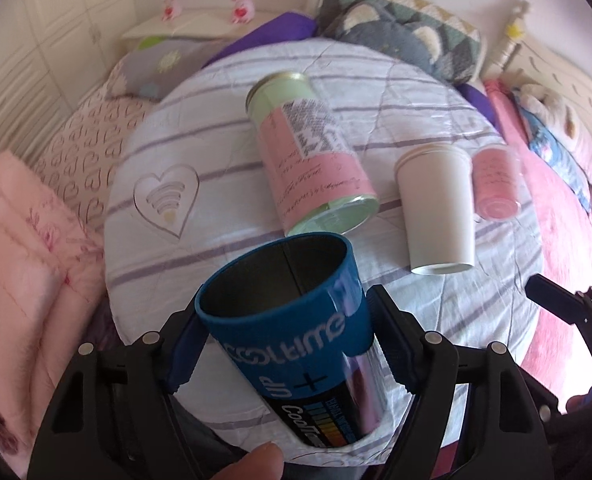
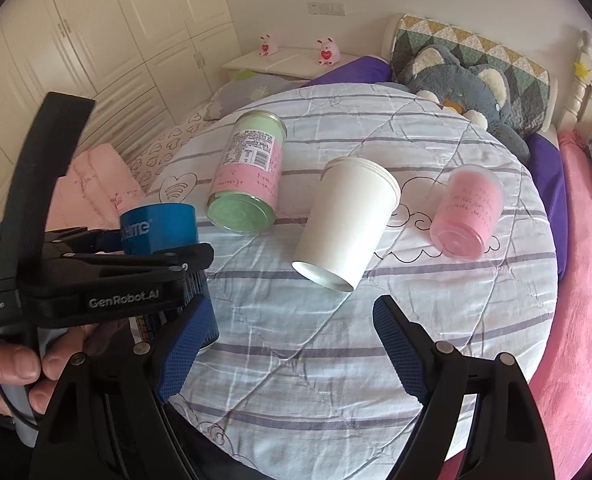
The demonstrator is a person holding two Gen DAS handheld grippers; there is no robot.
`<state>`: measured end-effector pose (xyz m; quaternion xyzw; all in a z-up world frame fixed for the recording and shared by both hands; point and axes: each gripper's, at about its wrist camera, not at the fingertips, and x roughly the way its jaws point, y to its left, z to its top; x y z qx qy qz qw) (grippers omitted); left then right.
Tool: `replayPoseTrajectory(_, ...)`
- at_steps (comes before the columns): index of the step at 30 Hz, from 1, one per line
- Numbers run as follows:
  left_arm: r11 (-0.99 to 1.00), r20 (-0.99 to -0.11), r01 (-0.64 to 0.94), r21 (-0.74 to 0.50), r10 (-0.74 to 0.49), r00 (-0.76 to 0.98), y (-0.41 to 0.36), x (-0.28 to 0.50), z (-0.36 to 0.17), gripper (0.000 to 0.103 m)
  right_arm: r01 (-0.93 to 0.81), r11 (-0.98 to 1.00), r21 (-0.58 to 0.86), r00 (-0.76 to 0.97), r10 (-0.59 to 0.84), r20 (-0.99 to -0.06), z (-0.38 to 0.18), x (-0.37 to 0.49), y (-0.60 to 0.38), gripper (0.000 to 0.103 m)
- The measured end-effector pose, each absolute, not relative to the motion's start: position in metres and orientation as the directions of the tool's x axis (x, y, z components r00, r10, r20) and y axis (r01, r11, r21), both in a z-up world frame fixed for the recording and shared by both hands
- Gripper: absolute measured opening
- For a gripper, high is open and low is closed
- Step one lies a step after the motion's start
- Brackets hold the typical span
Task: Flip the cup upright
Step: 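Lift the blue cup with the left tool and rotate its opening upward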
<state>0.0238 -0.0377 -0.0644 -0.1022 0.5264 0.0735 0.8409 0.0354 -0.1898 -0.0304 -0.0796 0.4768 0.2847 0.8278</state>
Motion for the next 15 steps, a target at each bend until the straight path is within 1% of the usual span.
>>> replayPoseTrajectory(4,0.985,-0.877,-0.153,-0.077,0.006,0.480,-0.036,0.020,-0.051,0.075,-0.492,0.860,0.133,0.428,0.372,-0.824,-0.026,0.027,-0.187,0.084)
replayPoseTrajectory(11,1.000,-0.819,0.012,0.016,0.006,0.573,-0.047,0.017,-0.033,0.072,-0.365,0.916,0.168,0.495,0.344,-0.798,-0.022,0.020,-0.189,0.084)
replayPoseTrajectory(15,0.992,-0.827,0.114,0.049,-0.024,0.562,-0.052,0.014,-0.043,0.072,-0.284,0.939,0.193,0.522,0.321,-0.790,-0.024,0.015,-0.194,0.084)
